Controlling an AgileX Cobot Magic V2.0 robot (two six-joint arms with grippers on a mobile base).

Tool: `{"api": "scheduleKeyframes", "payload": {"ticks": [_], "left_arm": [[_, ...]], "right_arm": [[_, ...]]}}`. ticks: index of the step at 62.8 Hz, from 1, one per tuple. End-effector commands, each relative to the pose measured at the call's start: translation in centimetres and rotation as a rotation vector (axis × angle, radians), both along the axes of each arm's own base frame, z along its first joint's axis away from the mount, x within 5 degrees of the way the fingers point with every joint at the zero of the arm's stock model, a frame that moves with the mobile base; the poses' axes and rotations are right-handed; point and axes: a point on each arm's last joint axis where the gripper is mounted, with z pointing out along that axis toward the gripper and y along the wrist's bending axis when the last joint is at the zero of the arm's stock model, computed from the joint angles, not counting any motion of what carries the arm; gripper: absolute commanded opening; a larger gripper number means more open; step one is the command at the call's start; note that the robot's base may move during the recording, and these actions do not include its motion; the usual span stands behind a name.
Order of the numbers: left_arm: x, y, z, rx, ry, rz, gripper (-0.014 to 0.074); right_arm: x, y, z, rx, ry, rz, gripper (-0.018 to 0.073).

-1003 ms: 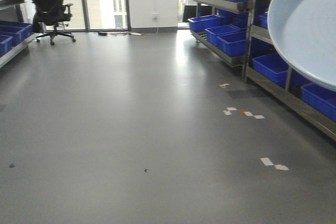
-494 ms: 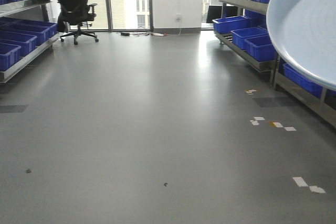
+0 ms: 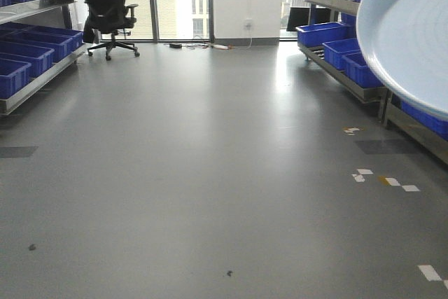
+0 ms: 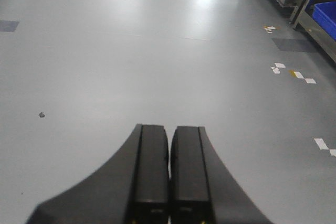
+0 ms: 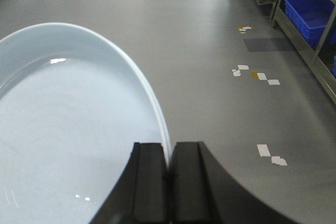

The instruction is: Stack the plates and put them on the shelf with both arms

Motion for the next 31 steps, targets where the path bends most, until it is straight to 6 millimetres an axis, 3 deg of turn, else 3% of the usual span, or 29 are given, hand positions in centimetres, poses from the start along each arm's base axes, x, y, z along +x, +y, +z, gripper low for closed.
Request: {"api": "scheduleKeyframes", "payload": {"ticks": [1,31], "left_arm": [[0.28,0.01,1.63,-0.026,-0.105,0.009,0.0092],[0.28,0.01,1.63,-0.026,-0.105,0.009,0.0092]], "right_arm": [[0.16,-0.01,2.08,-0.006,-0.142,0.002,0.0048],[0.16,-0.01,2.08,-0.006,-0.142,0.002,0.0048]]}}
